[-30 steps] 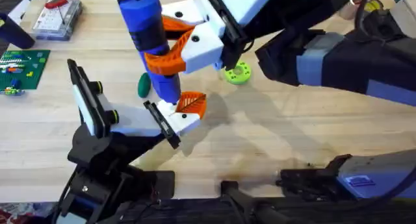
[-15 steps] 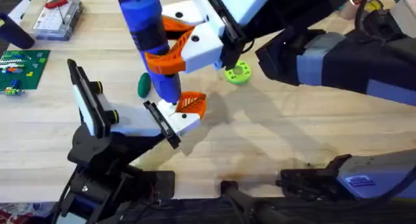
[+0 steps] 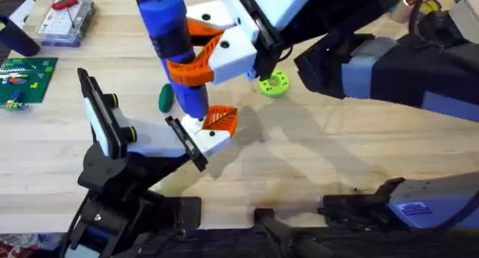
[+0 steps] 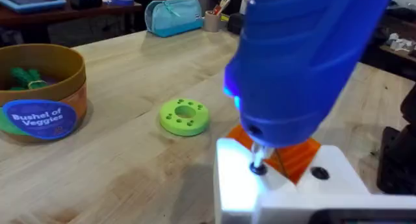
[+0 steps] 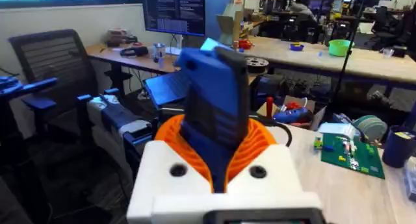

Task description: Pick up the gripper from the table and insert it into the empty holder that is missing its gripper. Then pick up a screw, insert it into the mounting hole, and use the screwdriver to tighten it. Finally, clean up the table by picking up the vegetable and placing it into the bucket.

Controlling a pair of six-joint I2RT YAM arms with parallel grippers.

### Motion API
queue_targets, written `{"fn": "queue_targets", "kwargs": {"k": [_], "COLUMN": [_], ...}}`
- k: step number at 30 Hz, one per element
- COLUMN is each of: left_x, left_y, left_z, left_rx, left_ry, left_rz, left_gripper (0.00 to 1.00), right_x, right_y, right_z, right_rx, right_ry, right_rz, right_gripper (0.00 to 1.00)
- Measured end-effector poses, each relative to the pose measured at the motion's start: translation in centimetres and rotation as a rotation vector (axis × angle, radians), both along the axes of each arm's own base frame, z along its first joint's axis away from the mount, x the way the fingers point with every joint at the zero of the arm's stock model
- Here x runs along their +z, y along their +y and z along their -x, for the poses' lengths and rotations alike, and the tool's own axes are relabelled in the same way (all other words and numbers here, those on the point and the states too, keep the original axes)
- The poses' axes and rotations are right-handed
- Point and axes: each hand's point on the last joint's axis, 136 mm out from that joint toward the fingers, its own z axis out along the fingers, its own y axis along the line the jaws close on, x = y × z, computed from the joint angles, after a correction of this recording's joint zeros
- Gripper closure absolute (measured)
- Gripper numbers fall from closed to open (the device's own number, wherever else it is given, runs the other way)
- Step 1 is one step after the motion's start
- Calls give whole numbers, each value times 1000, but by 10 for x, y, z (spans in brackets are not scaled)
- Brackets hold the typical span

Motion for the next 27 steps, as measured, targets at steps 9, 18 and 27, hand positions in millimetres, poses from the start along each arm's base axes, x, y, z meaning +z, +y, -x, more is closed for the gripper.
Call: {"fn": "queue_targets", "kwargs": {"k": [9,18,27], "left_x": [0,0,0], "left_y": [0,0,0], "left_z": [0,0,0], "left_rx": [0,3,3], "left_ry": [0,0,0], "left_rz": [0,0,0], "left_gripper": [982,982,982], "right_x": [-4,3,22], "right_y": [1,-2,-11], "right_z": [-2,2,-6], "right_rx": [-5,-1,-2], "right_ry": [16,-56,-53], "right_rz": [17,-39,-42], "right_gripper": [952,951,951]}}
